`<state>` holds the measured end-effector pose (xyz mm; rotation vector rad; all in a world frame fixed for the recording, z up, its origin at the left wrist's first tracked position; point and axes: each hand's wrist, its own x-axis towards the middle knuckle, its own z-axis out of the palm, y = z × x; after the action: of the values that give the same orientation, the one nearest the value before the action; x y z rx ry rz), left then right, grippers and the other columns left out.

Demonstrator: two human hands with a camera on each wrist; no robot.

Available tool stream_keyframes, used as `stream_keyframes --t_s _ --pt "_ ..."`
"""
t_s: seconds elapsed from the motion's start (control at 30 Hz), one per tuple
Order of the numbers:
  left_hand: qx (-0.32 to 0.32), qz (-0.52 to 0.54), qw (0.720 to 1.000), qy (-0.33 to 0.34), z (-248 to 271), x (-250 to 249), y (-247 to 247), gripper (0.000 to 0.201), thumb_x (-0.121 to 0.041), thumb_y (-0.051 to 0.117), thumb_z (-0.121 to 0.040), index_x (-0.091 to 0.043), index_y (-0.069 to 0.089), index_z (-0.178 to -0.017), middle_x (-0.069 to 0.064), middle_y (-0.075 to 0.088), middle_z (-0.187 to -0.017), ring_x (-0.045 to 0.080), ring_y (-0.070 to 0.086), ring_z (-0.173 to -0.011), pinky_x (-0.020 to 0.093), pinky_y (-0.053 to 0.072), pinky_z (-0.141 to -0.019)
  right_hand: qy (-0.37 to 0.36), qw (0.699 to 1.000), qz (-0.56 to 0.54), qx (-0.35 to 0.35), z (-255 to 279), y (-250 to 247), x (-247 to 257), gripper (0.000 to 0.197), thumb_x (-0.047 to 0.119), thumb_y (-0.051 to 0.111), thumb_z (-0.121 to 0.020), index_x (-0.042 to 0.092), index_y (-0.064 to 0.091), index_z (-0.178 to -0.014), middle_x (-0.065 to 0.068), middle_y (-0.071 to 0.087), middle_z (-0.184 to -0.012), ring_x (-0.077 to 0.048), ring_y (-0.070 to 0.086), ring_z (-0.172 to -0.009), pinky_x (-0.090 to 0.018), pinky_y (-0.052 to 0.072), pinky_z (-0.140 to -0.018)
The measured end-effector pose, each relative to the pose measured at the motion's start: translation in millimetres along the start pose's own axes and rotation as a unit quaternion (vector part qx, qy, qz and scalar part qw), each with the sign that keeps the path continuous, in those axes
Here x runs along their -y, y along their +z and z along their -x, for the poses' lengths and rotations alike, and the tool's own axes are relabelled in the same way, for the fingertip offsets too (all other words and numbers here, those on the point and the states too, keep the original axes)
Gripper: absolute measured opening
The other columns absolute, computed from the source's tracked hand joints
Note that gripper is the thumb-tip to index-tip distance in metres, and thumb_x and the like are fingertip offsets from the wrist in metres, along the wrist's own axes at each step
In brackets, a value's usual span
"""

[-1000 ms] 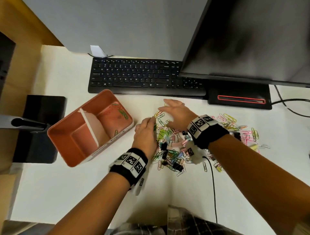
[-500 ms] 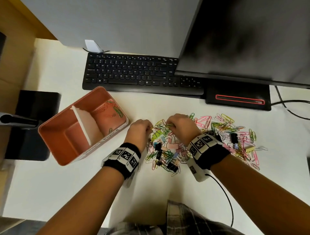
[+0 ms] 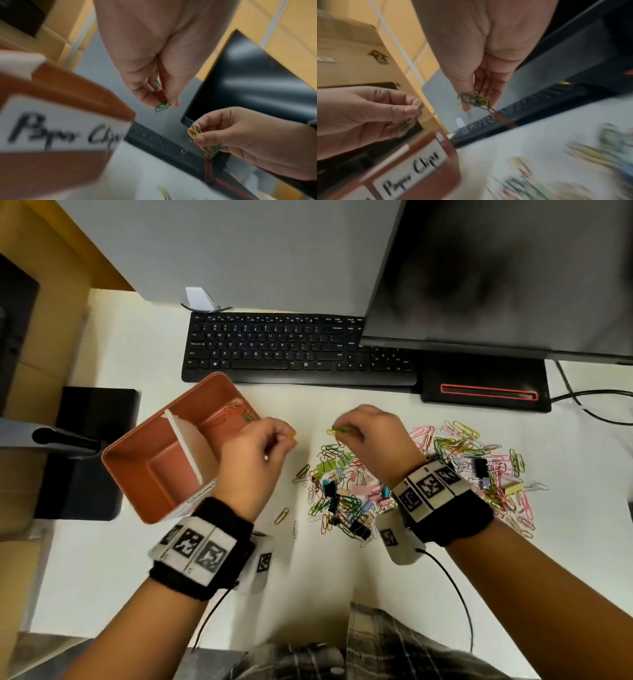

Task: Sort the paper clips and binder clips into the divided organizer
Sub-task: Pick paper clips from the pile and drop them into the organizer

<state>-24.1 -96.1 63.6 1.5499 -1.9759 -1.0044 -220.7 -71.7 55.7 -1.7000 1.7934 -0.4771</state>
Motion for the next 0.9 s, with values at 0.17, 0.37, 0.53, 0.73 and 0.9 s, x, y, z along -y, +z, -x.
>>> stream_keyframes --t_s 0.17,0.37,0.53,0.73,0.9 --pt "-0.090 -0.006 0.995 -0.047 -11 7 -62 0.008 -0.010 0.066 -0.081 -0.013 0.064 -0.088 -0.005 0.063 -0.077 -0.004 0.056 -0.065 0.002 0.041 -0.065 -0.083 0.995 -0.040 -0.030 -34 5 72 0.013 0.017 0.062 -0.085 0.016 0.067 -0.097 0.002 0.056 -0.088 -0.012 0.049 -0.078 -0.028 0.043 -0.078" --pt "-0.071 -0.090 0.989 -0.090 -19 30 -82 0.024 -0.016 0.057 -0.089 -0.010 0.065 -0.111 0.008 0.069 -0.107 0.021 0.063 -0.100 0.023 0.041 -0.089 -0.063 0.996 -0.057 0.038 -65 39 119 0.034 0.024 0.064 -0.085 0.014 0.061 -0.118 -0.006 0.067 -0.107 -0.019 0.062 -0.095 -0.034 0.049 -0.092" --pt "-0.058 -0.039 0.998 -0.004 15 23 -65 0.020 -0.011 0.062 -0.084 -0.019 0.064 -0.102 -0.003 0.065 -0.095 0.010 0.061 -0.083 0.025 0.049 -0.081 -0.024 0.998 -0.047 -0.018 -51 29 73 0.023 0.024 0.053 -0.092 0.020 0.062 -0.113 0.000 0.065 -0.112 -0.010 0.060 -0.090 -0.028 0.050 -0.088" --pt "0.154 -0.044 0.987 -0.028 46 36 6 0.052 -0.018 0.066 -0.082 -0.017 0.047 -0.131 0.002 0.049 -0.123 0.013 0.054 -0.102 0.025 0.047 -0.092 0.113 0.991 0.064 0.036 -35 15 -12 0.036 0.024 0.058 -0.089 0.024 0.053 -0.124 -0.003 0.054 -0.126 -0.019 0.053 -0.110 -0.034 0.043 -0.096" --pt "0.154 -0.106 0.981 -0.053 32 50 52 0.068 -0.023 0.068 -0.079 -0.016 0.035 -0.138 0.004 0.039 -0.132 0.021 0.038 -0.122 0.021 0.025 -0.104 0.138 0.980 0.089 0.114 -43 27 -24 0.046 0.031 0.067 -0.081 0.022 0.052 -0.124 -0.004 0.048 -0.131 -0.024 0.047 -0.118 -0.037 0.041 -0.101"
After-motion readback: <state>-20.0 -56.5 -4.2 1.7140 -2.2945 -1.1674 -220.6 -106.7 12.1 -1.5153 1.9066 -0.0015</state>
